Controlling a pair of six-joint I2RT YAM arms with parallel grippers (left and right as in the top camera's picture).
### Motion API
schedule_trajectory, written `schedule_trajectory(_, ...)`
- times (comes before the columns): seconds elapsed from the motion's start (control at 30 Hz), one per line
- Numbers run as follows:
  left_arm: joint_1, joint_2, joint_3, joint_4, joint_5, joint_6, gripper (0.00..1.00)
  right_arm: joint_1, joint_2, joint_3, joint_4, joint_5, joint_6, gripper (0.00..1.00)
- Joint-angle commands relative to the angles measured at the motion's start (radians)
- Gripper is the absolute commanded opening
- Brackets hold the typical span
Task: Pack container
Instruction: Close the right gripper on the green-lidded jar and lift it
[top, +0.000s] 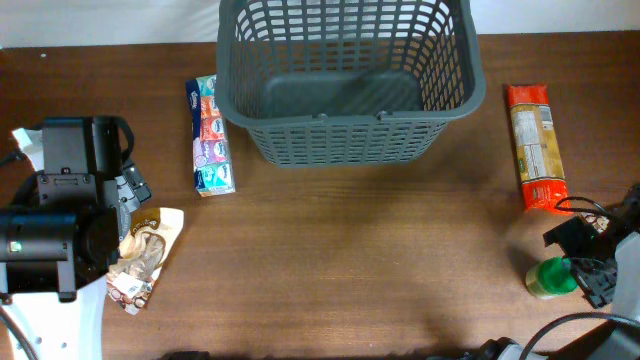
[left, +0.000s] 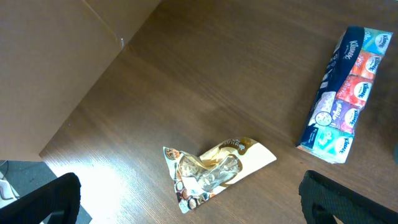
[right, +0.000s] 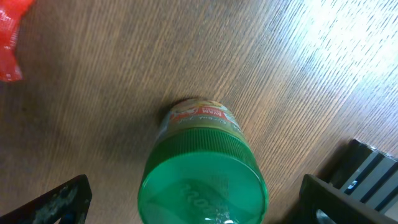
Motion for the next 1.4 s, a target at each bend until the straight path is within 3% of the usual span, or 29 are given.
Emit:
schedule_trajectory(0.0,0.005,-0.004,0.009,0.001,0.01,-0.002,0.99,-0.005,0.028,-0.005,0.003,0.012,0.005,0.99)
schedule_trajectory(0.53,0.005,-0.004,0.009,0.001,0.011,-0.002,1.0,-0.004,0.031,-0.013,0.011,0.012,0.005,0.99)
schedule_trajectory(0.9,0.005,-0.004,0.009,0.001,0.011,-0.002,1.0,-0.004,0.031,-0.153,0.122,0.008,0.005,0.99)
schedule_trajectory(1.37,0.005,-0.004,0.009,0.001,0.011,-0.002,1.0,-0.004,0.034,-0.167,0.178,0.004,0.004,0.99)
